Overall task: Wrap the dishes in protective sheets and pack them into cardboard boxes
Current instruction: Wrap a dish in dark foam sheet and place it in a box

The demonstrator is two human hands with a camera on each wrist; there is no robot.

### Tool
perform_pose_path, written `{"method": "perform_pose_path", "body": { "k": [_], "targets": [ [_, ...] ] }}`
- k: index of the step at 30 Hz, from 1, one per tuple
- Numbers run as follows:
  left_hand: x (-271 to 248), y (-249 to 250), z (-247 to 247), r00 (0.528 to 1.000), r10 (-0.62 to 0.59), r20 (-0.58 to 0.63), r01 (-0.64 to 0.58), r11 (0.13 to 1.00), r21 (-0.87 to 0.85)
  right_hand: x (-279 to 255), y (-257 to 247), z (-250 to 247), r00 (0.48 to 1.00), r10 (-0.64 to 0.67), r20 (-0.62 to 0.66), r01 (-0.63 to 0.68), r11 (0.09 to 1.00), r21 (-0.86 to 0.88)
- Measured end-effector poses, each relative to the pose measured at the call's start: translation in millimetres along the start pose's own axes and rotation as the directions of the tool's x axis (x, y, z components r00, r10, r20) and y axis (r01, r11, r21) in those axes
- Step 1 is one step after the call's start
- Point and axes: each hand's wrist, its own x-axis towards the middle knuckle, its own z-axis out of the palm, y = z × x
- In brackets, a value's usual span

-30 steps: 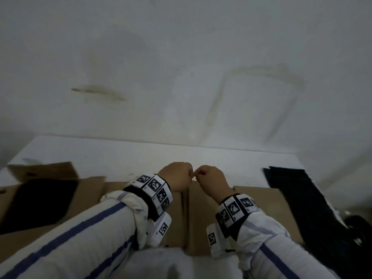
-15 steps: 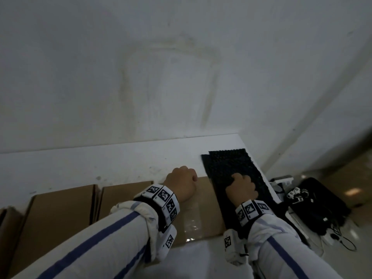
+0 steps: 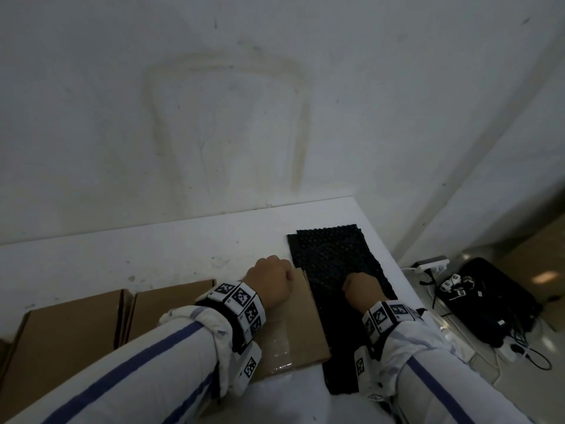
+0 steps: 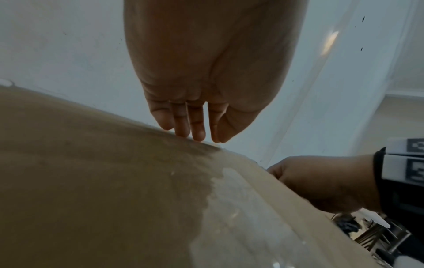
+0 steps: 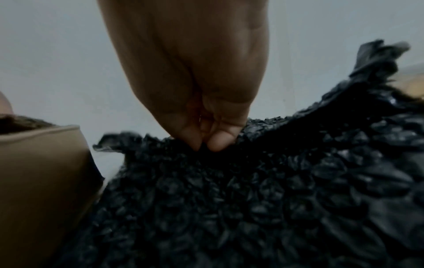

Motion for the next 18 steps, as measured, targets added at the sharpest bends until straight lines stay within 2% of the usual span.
{"method": "perform_pose_path", "body": {
  "k": [4, 7, 10, 13, 15, 17, 18],
  "targets": [
    [-6, 1, -8, 0.999, 0.023, 0.030, -0.021, 0.996, -0.082, -6, -13, -27, 0.990, -0.001, -0.143, 0.029, 0.980, 0.199],
    [-18, 14, -22, 0.998, 0.057, -0.017, -0.059, 0.947, -0.316, -20, -35, -61, 0.977, -0.031, -0.213, 0.117, 0.907, 0.405],
    [-34, 26, -39, 0.995, 0.093, -0.024, -0.085, 0.744, -0.663, -48, -68, -87, 0.973, -0.132, -0.190, 0.227, 0.718, 0.658],
    [-46, 20, -55, 0.998, 0.053, -0.032, -0.054, 0.492, -0.869, -70, -105, -96, 0.959, -0.235, -0.156, 0.269, 0.598, 0.755],
    [-56, 6, -64, 1.000, 0.004, -0.030, -0.029, 0.385, -0.923, -78, -129, -93, 0.950, -0.257, -0.177, 0.300, 0.595, 0.746],
    [-70, -16, -73, 0.999, -0.027, -0.028, -0.019, 0.285, -0.958, -86, -156, -87, 0.941, -0.283, -0.187, 0.331, 0.643, 0.691],
    [-80, -28, -78, 0.999, -0.041, -0.034, -0.022, 0.262, -0.965, -92, -170, -83, 0.937, -0.303, -0.172, 0.337, 0.667, 0.665]
  ]
}}
